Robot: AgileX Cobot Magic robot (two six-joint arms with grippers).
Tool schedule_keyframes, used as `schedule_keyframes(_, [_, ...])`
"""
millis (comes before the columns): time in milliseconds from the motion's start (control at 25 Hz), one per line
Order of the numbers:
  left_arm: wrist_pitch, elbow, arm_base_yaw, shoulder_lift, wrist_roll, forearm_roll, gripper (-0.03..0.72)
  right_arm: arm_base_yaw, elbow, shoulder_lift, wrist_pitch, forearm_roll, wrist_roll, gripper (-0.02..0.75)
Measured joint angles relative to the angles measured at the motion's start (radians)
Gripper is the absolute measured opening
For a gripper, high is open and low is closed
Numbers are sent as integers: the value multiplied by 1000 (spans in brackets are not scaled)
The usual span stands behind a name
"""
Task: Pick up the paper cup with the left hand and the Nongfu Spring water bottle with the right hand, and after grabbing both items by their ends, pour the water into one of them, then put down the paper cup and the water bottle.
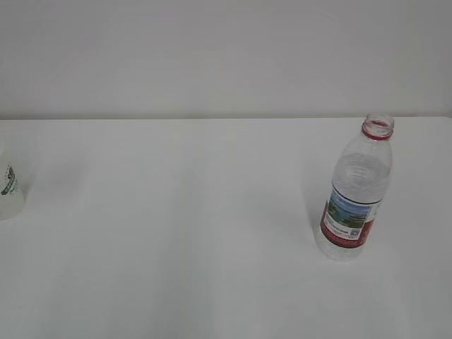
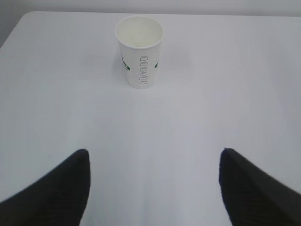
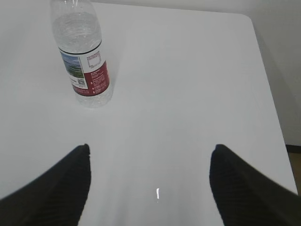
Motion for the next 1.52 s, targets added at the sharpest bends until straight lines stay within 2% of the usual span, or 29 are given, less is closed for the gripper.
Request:
schedule_keyframes(280, [0,0,0,0,0,0,594,0,0,0,0,0,0,591])
schedule_keyframes(880, [0,0,0,0,0,0,588,0,0,0,0,0,0,591])
schedule_keyframes(1120, [0,0,0,0,0,0,563,0,0,0,0,0,0,591])
schedule_keyframes(1520, [0,0,0,0,2,37,557,0,0,0,0,0,0,591])
